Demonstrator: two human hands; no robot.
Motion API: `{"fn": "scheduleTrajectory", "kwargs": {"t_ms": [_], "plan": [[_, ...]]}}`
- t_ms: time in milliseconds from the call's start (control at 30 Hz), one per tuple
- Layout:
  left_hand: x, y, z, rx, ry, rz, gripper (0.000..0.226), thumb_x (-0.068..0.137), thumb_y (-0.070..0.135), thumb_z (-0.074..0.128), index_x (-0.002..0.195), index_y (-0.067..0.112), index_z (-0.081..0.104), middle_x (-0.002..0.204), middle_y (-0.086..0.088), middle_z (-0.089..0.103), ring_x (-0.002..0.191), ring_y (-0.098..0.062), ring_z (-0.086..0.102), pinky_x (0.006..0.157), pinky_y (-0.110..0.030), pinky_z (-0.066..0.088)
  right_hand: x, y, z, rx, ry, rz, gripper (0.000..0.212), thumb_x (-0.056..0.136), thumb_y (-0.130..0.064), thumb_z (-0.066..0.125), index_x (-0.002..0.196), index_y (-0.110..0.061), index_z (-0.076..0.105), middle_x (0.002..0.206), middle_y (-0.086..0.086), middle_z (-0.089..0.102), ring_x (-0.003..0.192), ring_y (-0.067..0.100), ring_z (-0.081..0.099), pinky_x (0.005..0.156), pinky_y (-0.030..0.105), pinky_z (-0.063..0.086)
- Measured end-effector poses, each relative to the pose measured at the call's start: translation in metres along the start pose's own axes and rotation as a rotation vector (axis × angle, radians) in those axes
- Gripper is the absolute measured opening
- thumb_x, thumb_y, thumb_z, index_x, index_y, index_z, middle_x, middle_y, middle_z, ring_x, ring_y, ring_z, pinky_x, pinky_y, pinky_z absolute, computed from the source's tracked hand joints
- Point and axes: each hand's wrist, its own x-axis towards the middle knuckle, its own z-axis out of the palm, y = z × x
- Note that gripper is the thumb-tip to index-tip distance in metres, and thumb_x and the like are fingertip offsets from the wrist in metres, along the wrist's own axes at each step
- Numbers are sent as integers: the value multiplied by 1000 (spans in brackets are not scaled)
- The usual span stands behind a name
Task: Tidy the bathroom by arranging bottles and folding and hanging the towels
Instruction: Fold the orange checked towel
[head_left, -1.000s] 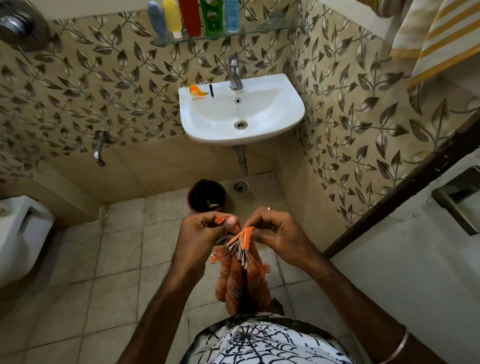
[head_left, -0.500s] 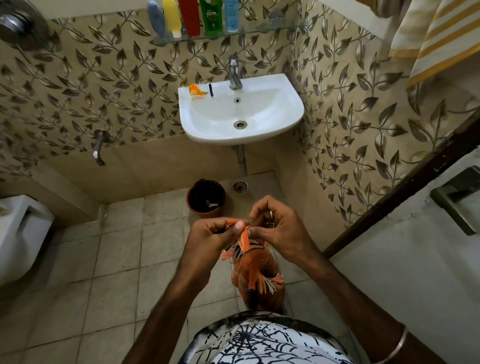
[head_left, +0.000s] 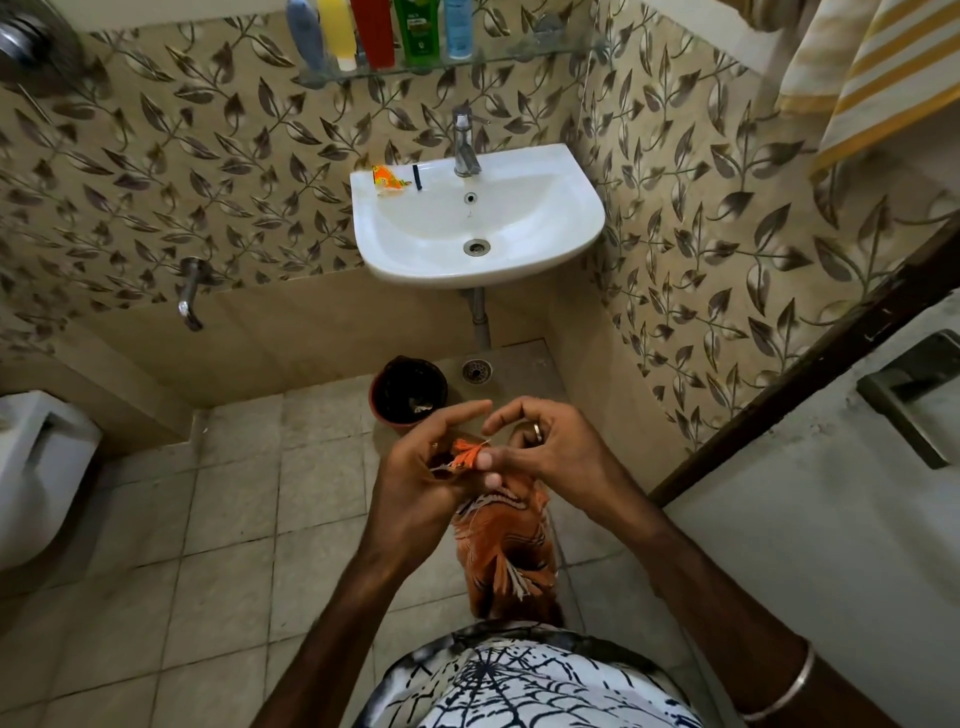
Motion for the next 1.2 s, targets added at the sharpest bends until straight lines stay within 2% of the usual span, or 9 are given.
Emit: {"fn": "scheduleTrajectory", "kwargs": {"t_ms": [100,200,333,533,633,833,933,1033,1200], "plan": [[0,4,-3,-10,24,32,53,72,-6,80,120,12,65,97,3,76,87,-9,74,74,-22,59,1,-3,-10,4,-123,63,30,70,-38,85,95,-24,77,82,-5,75,77,12,70,71,39,57],[1,4,-8,-31,14,23,48,74,-12,75,115,11,66,93,2,77,84,-12,74,71,-21,58,0,-2,-19,-58,-255,51,25,77,-23,84,97,-10,77,96,8,76,94,30,72,84,49,57],[3,2,-15,-105,26,-21,44,77,-14,71,113,11,67,95,-8,76,87,-21,74,72,-28,60,-1,1,-18,-69,-204,-11,16,81,-13,81,93,-4,76,87,4,76,79,17,71,75,38,57],[1,2,-12,-145,-64,-221,45,67,21,83,112,20,73,107,-2,75,102,-16,71,83,-32,58,-3,1,-8,-94,-116,-114,9,82,-14,81,89,-11,77,80,-4,74,72,3,68,64,18,50],[2,4,-10,-92,-14,-240,26,72,22,78,97,13,77,95,-4,77,93,-17,73,83,-36,59,-3,4,-7,-90,-107,-126,10,80,-15,82,89,-13,77,80,-2,75,74,6,69,66,22,50],[3,8,-8,171,104,3,11,81,9,77,86,18,79,82,3,78,81,-9,74,74,-30,60,-1,5,-8,-22,-170,-84,11,81,-13,81,90,-17,77,80,-9,74,75,2,69,66,17,50],[4,10,-9,309,131,142,32,81,-4,75,85,27,77,81,12,77,80,-2,73,73,-23,60,2,10,-10,-1,-226,-26,16,83,-13,80,97,-22,76,91,-4,76,87,13,72,78,30,57],[5,13,-13,363,148,197,29,80,-8,75,88,19,79,84,14,75,81,1,72,71,-14,56,4,20,-12,-10,-268,24,17,84,-17,78,101,-18,76,97,3,76,93,24,72,88,46,57],[6,19,-17,380,164,258,13,80,6,79,89,16,79,82,12,75,78,1,72,68,-13,55,5,24,-15,28,-254,73,18,83,-10,78,100,-11,75,84,-6,76,81,10,71,77,27,55]]}}
